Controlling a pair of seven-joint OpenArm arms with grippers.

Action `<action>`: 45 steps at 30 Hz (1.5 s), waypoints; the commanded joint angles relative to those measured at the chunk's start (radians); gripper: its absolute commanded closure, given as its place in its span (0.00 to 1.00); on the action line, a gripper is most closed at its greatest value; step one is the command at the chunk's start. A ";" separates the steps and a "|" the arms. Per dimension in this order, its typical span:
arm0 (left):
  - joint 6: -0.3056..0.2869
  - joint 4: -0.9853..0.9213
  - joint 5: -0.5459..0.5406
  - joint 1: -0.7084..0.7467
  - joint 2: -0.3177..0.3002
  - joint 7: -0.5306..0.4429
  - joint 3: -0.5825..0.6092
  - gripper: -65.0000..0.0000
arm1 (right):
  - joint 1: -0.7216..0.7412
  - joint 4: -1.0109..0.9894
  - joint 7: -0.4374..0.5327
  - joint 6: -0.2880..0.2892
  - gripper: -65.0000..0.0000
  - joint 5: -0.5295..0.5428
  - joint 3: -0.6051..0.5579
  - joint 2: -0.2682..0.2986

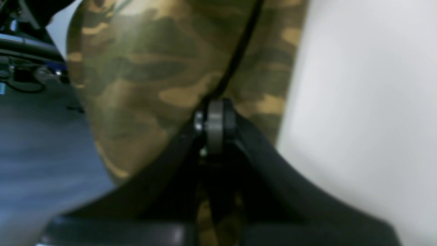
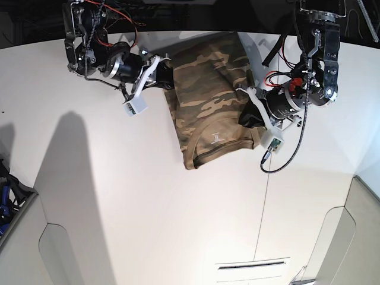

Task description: Fold the T-shirt properly

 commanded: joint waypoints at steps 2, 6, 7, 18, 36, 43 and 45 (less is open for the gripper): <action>-0.008 0.017 -0.012 -0.011 -0.005 -0.029 -0.005 0.86 | -0.017 0.014 0.016 0.014 1.00 0.039 0.000 -0.031; -0.008 0.017 -0.012 -0.013 -0.005 -0.029 -0.005 0.86 | -0.047 0.014 0.014 0.015 1.00 0.042 0.000 -0.077; -0.008 0.017 -0.012 -0.013 -0.005 -0.029 -0.005 0.86 | -0.051 0.014 0.014 0.015 1.00 0.042 0.000 -0.086; -0.008 0.151 -0.046 -0.002 -0.006 0.026 -0.083 0.86 | -0.051 0.068 -0.040 0.015 1.00 0.042 0.001 -0.052; -0.056 0.364 -0.150 0.488 -0.005 0.095 -0.434 0.86 | -0.212 0.290 -0.188 0.015 1.00 0.204 0.001 0.297; -0.058 0.377 -0.088 0.737 0.068 0.114 -0.450 0.86 | -0.307 0.290 -0.245 0.016 1.00 0.327 0.000 0.438; -0.092 0.375 -0.041 0.799 0.093 0.113 -0.450 0.86 | -0.338 0.290 -0.251 0.016 1.00 0.326 -0.001 0.463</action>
